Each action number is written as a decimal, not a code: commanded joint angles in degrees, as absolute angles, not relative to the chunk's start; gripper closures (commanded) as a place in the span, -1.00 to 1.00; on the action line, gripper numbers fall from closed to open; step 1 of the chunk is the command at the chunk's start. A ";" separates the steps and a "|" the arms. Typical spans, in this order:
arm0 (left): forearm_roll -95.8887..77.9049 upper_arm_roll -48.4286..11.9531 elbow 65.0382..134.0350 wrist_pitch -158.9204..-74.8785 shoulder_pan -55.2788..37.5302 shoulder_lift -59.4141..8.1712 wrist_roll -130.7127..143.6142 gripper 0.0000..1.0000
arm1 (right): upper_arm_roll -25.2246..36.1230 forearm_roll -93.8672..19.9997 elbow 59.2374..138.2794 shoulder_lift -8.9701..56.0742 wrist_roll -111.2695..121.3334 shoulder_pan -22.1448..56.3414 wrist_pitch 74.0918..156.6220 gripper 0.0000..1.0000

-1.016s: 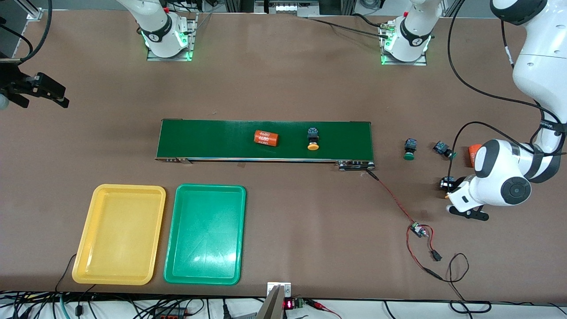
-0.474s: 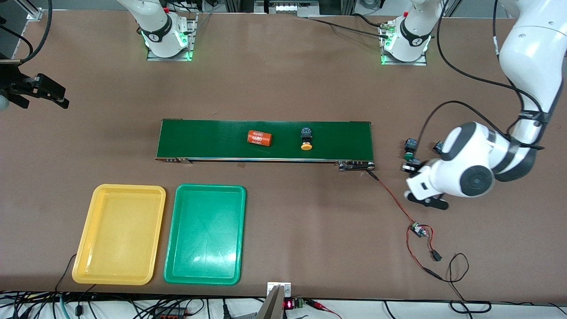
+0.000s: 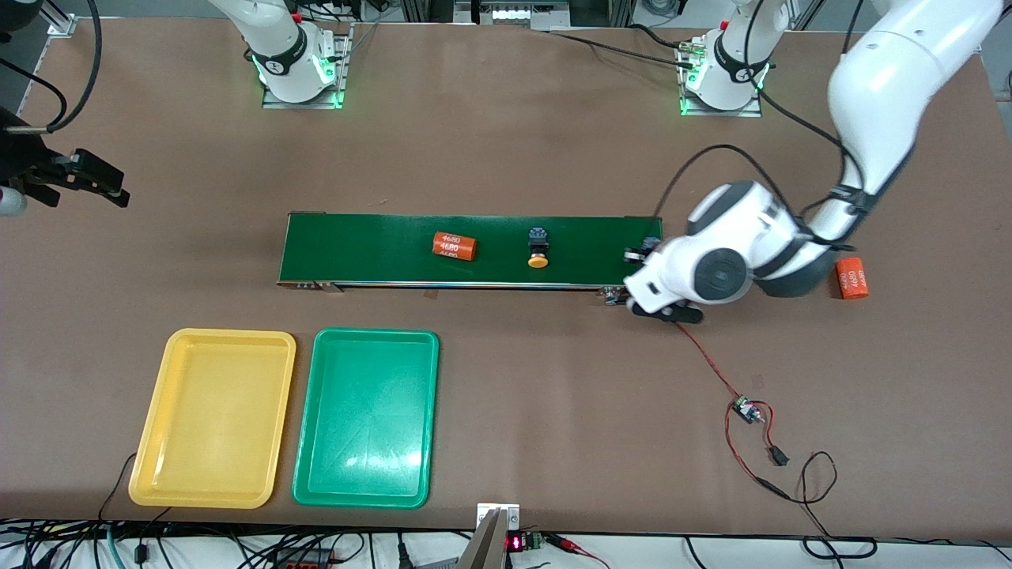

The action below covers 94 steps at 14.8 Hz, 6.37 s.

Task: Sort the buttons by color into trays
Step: 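Place the second yellow button on the belt with the left gripper, then withdraw the left gripper while the right gripper reaches the belt, then grasp a yellow button with the right gripper while the left grasps a cylinder, then carry the yellow button to the yellow tray while the left places the cylinder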

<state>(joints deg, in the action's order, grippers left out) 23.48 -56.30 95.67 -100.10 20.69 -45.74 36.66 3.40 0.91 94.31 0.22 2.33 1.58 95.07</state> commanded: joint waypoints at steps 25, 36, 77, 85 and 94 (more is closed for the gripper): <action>32.96 -56.51 85.17 -90.88 39.37 -45.09 15.77 -1.00 | 3.17 -8.17 92.81 8.69 2.02 2.10 96.41 -1.00; 25.05 -22.17 90.15 -103.77 29.01 -34.82 1.85 -1.00 | 3.16 -8.44 92.73 17.93 -9.12 20.89 104.49 -1.00; 14.77 -35.58 106.96 -111.80 22.68 -24.79 -38.50 0.58 | 3.78 -7.74 92.64 34.28 -27.07 39.11 114.96 0.65; 14.85 -40.08 110.37 -118.19 13.10 -27.42 -38.76 0.58 | 15.80 -7.47 82.80 34.27 -26.63 36.92 108.02 0.95; 15.12 -40.87 115.66 -128.50 9.75 -26.72 -33.31 -1.00 | 18.90 -7.65 82.18 39.63 -8.65 22.95 113.02 1.00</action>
